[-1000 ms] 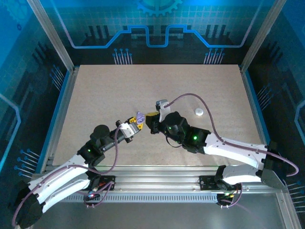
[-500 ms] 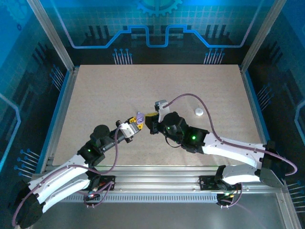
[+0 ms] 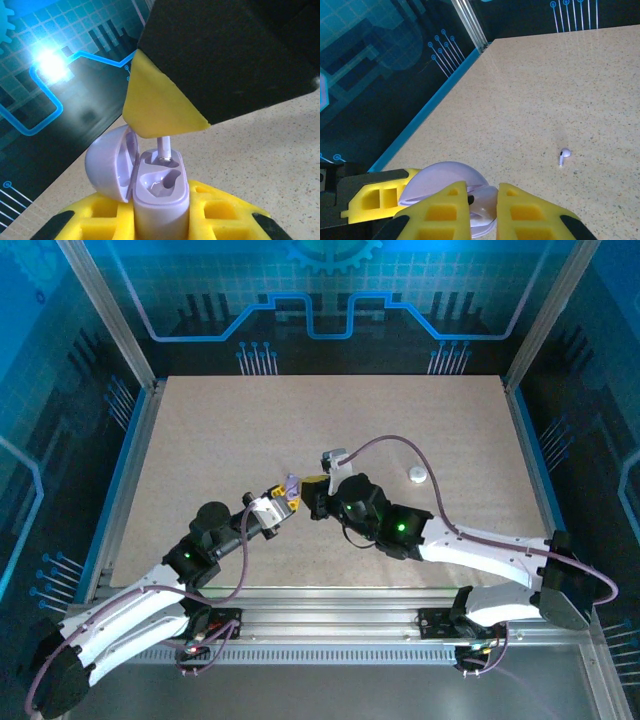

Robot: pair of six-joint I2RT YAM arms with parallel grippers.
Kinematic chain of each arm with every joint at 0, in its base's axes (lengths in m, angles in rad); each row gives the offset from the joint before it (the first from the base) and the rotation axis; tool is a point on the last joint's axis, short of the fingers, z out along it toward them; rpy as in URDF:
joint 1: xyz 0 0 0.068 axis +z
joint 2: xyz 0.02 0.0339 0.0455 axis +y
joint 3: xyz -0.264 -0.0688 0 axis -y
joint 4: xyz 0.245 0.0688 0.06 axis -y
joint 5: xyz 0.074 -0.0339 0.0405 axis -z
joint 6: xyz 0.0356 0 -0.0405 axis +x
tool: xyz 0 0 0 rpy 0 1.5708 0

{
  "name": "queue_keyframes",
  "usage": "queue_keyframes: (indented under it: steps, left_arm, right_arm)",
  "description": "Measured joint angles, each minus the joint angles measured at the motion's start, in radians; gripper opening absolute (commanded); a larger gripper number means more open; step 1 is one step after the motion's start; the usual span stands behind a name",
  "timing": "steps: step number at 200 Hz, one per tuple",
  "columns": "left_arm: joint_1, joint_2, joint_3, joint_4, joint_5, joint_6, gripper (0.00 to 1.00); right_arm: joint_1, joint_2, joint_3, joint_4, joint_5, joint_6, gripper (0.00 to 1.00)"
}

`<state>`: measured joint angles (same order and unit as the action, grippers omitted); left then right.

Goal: Insert wireless bluetooth earbuds into charging case

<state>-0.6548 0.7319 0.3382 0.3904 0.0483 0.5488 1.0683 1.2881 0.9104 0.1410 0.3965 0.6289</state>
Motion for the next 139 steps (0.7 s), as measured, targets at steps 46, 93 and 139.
queue_keyframes:
  steps: [46, 93, 139]
  left_arm:
    - [0.0, 0.0, 0.0, 0.0, -0.008, 0.0, 0.16]
    - [-0.003, -0.007, 0.0, -0.008, -0.011, 0.0, 0.16]
    - [-0.003, -0.008, -0.001, -0.015, -0.034, 0.0, 0.16]
  right_arm:
    - [0.018, 0.008, 0.008, -0.013, 0.016, 0.005, 0.14]
    - [0.029, 0.017, 0.026, -0.037, 0.034, 0.026, 0.14]
    - [0.04, 0.056, 0.084, -0.1, 0.08, 0.034, 0.14]
